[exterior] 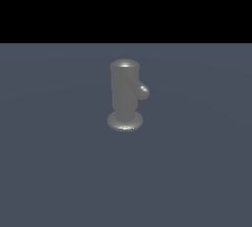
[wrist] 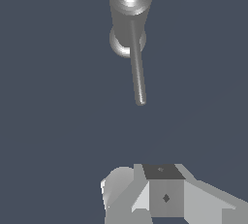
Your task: Turn on the faucet by rotating a designated handle.
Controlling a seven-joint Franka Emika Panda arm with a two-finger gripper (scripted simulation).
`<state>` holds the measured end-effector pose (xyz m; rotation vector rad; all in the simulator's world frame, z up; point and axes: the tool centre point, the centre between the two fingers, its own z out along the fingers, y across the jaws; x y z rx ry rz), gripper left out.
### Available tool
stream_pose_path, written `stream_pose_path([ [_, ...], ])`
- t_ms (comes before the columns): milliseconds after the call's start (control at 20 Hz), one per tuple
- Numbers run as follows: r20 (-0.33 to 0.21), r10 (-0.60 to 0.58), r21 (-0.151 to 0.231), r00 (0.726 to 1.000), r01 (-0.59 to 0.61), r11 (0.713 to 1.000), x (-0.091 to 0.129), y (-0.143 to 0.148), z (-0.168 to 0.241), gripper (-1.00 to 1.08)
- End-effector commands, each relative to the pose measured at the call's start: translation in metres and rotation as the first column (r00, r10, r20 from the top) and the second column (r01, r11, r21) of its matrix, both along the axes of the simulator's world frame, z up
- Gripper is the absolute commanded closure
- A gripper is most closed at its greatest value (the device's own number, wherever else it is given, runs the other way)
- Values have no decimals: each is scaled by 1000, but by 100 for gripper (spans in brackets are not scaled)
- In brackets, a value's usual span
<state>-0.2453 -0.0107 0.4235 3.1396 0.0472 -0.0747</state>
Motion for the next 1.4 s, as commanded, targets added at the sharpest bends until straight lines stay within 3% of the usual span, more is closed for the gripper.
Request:
stream_pose_path([
  [0,4,8,0,1000,-8,1000,2,3,-16,108],
  [850,34,72,2,997,-72,997,23,25,-146,108],
  [1350,45,95,2,995,-95,995,33,33,-192,108],
])
